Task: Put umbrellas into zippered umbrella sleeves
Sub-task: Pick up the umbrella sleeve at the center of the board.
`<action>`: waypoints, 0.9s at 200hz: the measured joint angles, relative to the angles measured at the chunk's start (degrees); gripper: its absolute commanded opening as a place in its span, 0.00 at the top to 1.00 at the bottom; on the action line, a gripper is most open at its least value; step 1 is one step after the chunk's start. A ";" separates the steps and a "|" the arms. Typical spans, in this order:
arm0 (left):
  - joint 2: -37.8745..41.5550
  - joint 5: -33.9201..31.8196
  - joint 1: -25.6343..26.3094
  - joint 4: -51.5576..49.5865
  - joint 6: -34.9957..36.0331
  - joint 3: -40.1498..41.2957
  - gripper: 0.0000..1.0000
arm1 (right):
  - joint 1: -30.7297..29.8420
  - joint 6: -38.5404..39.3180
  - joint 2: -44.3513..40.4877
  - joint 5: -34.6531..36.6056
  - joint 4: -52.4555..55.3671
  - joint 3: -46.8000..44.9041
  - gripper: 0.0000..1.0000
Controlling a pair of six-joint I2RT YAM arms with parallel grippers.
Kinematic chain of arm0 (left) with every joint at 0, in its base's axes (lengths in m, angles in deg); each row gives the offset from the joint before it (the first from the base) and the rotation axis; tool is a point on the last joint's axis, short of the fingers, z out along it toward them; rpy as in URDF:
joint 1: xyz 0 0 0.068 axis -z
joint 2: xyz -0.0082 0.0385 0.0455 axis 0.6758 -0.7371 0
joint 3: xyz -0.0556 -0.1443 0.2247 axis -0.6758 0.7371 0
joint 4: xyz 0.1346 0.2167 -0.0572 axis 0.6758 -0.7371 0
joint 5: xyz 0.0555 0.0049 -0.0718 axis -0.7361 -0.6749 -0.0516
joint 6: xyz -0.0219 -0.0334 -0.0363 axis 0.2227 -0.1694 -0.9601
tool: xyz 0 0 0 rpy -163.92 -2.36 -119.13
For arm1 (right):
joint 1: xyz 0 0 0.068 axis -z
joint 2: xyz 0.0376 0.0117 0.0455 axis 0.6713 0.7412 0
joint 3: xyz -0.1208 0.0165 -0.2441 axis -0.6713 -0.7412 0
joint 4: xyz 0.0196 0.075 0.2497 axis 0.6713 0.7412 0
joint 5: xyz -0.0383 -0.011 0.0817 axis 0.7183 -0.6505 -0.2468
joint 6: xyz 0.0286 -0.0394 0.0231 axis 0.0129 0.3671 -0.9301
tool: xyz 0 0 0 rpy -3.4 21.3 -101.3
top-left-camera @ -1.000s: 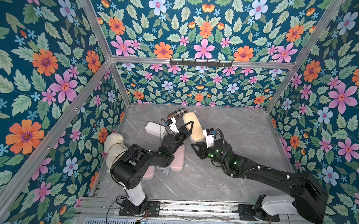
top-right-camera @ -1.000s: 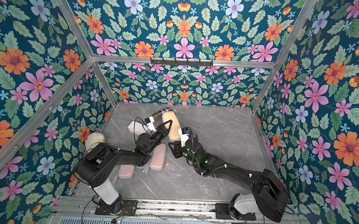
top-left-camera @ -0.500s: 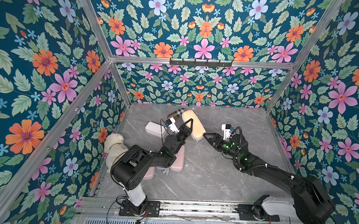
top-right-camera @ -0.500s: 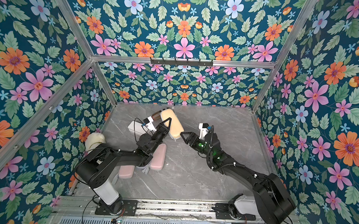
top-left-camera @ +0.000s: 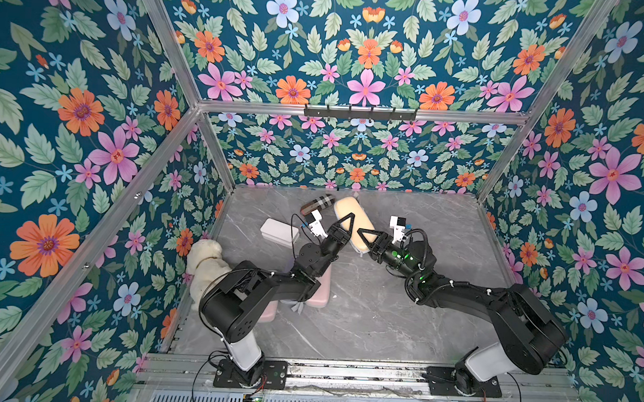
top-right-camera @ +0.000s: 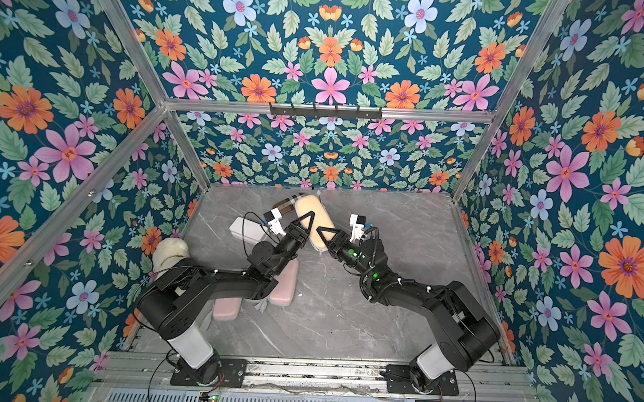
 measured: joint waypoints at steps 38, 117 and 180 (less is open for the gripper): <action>1.38 15.63 -9.97 -1.60 -1.75 0.48 0.29 | 6.91 0.13 -1.25 -6.58 0.90 -1.44 0.71; 8.11 44.89 -15.23 -28.06 8.90 -8.55 0.09 | 14.69 5.97 -4.11 -33.29 13.99 5.16 0.73; 6.97 54.40 -15.93 -41.94 17.84 -11.69 0.23 | 15.02 2.78 -0.37 -45.38 17.18 9.20 0.73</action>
